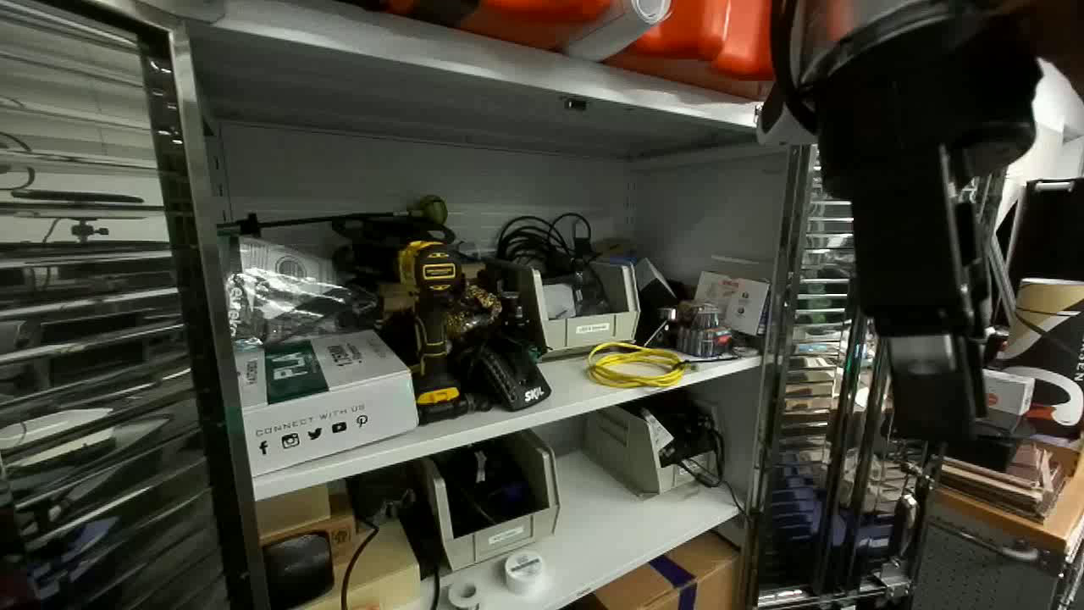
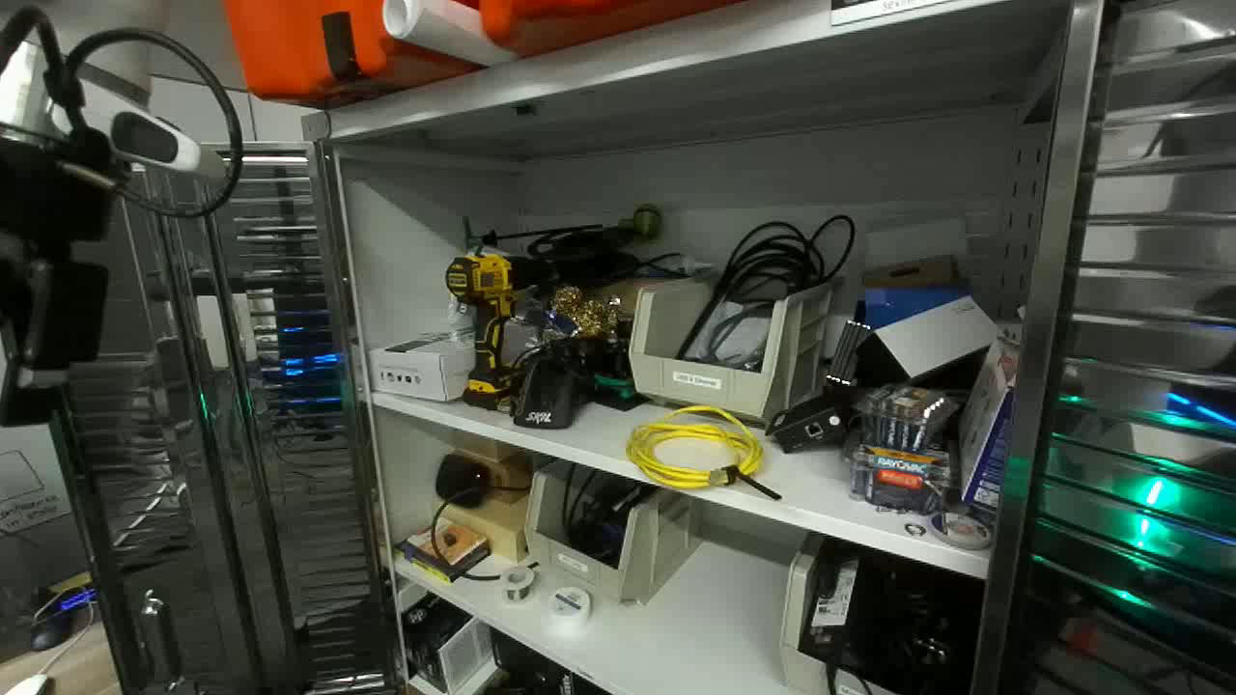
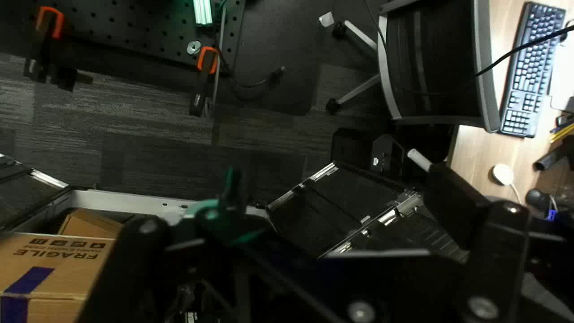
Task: Put the yellow cable in the gray box
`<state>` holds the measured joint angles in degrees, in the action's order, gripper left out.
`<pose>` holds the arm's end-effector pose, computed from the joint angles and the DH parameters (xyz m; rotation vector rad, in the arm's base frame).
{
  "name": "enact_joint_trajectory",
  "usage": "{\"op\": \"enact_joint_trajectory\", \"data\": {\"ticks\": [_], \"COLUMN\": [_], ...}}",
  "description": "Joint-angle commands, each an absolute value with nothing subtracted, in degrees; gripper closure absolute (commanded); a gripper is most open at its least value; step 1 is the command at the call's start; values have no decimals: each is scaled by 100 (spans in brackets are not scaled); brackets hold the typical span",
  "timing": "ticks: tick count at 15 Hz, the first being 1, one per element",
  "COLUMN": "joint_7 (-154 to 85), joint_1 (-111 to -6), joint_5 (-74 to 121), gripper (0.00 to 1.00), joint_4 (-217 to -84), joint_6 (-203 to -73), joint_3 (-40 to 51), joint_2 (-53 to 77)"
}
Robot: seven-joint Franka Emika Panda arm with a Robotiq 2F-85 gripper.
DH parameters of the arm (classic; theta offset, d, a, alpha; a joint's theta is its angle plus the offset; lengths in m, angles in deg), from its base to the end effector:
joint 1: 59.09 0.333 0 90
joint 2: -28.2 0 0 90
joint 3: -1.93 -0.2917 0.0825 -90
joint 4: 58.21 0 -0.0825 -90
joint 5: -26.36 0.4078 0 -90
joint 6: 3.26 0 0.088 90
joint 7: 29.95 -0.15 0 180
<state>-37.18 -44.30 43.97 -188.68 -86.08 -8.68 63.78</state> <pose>0.3106 0.2073 0.4989 -2.9512 -0.4104 0.3932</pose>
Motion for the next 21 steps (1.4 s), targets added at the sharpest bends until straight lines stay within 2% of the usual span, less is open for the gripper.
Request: {"op": "enact_joint_trajectory", "data": {"ticks": [1,12,18,21], "joint_7": [-3654,-3088,-1166,-166], "joint_1": [-4579,-4612,-4600,-4579], "joint_5": [4445,4162,2938,2117], "gripper": [0,0,0,0], "joint_4": [-18834,-18652,-18513,-18633], "joint_6": [-8576,-8379,-8057,-8384], "joint_3": [-972,-803,-361,-167], "joint_2": [6389,6157,5644,5511]}}
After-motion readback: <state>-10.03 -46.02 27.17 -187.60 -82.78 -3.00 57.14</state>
